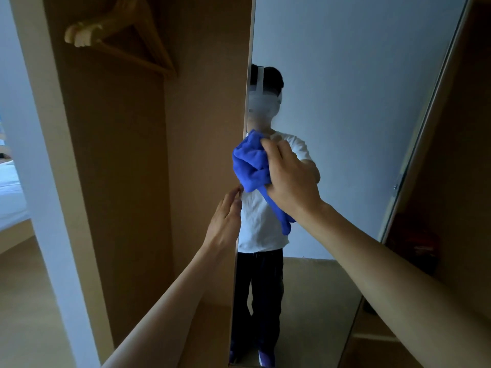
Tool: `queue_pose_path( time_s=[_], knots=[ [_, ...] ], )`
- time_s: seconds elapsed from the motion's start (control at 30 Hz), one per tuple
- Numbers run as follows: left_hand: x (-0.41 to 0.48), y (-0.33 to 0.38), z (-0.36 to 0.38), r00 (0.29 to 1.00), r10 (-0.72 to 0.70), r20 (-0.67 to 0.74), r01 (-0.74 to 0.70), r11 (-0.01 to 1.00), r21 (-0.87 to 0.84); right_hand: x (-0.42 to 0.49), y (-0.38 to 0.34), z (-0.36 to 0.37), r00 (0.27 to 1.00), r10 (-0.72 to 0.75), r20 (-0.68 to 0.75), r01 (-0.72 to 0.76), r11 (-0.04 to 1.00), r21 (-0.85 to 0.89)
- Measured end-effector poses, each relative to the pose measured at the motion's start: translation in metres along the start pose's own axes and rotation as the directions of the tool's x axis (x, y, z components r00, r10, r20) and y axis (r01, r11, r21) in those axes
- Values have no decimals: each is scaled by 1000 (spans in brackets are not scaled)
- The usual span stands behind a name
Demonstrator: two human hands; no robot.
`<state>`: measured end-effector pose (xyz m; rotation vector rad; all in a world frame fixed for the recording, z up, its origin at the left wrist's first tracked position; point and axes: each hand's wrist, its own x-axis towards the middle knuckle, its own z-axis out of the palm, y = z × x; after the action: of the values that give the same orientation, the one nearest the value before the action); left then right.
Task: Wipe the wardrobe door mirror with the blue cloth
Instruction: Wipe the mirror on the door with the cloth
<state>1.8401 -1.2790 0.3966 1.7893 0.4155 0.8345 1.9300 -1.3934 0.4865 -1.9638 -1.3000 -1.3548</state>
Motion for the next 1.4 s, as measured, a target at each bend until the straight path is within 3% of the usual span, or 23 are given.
queue_pose_path(
  time_s=[0.13,0.2,0.3,0.43,0.57,0.87,1.1,1.27,1.4],
  knots=[
    [0,0,-2,1000,10,29,-8,998,-63,12,8,-12,967,-162,198,177,983,-56],
    [-3,1,-1,999,23,27,-21,997,-76,24,14,-17,929,-276,247,301,951,-68],
    [-6,0,-1,1000,9,19,-7,993,-116,31,17,-16,905,-325,275,361,928,-92],
    [-5,-3,-1,1000,7,15,-5,986,-167,17,15,-6,909,-323,265,373,913,-167],
    [-3,-9,2,1000,-15,-1,15,983,-185,-15,14,7,924,-317,215,350,926,-138],
    [-9,-12,9,999,-7,-47,-2,982,-190,-89,-9,30,905,-219,364,240,971,-12],
    [-13,-14,10,1000,7,-12,-9,987,-158,-72,-4,21,894,-232,383,250,968,3],
    [-13,-20,8,1000,-7,25,10,994,-106,-19,15,-4,947,-154,282,185,979,-87],
    [-17,-23,11,1000,-17,8,18,992,-124,-8,22,-10,949,-190,250,218,972,-89]
  ],
)
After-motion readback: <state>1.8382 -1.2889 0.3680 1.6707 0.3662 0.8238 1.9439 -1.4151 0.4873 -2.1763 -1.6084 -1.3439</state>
